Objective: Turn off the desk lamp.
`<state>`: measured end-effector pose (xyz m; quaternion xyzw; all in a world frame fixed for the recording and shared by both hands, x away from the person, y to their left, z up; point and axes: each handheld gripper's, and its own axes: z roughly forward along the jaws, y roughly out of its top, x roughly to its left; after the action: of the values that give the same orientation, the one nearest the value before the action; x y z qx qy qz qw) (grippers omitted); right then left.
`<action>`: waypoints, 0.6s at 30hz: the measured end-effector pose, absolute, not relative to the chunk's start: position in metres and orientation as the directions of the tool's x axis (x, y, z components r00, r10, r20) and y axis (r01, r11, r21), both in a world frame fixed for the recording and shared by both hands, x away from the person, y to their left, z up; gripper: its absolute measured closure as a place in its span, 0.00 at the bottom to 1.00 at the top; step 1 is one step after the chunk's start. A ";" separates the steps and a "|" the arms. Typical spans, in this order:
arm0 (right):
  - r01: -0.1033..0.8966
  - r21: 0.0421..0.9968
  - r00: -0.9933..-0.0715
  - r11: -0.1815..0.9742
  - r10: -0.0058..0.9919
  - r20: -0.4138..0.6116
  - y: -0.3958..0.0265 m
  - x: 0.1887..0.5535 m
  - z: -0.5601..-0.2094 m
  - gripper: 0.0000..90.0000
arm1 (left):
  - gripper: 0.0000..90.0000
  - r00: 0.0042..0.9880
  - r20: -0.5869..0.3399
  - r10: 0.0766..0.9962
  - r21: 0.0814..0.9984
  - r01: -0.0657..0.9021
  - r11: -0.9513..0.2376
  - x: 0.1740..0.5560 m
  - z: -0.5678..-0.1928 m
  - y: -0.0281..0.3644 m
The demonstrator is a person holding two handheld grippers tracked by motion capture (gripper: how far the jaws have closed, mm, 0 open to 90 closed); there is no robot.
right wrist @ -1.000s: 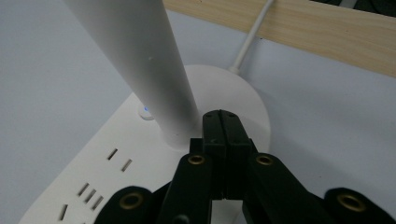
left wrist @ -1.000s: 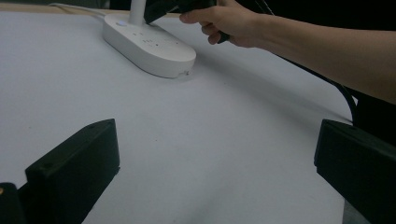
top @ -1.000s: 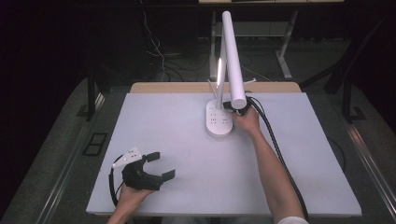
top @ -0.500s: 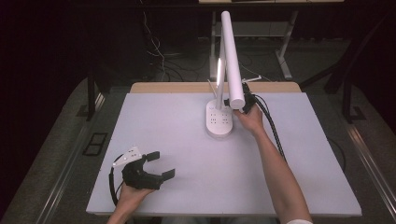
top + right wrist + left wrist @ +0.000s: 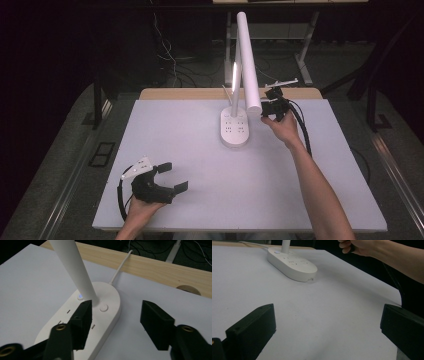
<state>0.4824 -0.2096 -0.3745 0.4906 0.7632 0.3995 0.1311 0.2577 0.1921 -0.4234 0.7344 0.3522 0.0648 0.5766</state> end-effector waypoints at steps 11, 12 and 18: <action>0.643 0.730 -0.519 0.232 0.833 0.192 -0.229 0.460 -0.361 0.06 | 0.00 0.741 -0.314 0.594 0.891 0.446 -0.085 0.258 -0.424 0.191; 0.644 0.727 -0.522 0.239 0.832 0.189 -0.230 0.457 -0.360 0.01 | 0.00 0.741 -0.313 0.594 0.891 0.445 -0.085 0.258 -0.424 0.191; 0.618 0.752 -0.550 0.229 0.810 0.205 -0.238 0.434 -0.353 0.01 | 0.00 0.741 -0.313 0.594 0.892 0.444 -0.085 0.258 -0.424 0.191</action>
<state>0.4338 -0.2378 -0.3528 0.4603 0.7756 0.4164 0.1147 0.2578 0.1907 -0.4236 0.7336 0.3538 0.0650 0.5766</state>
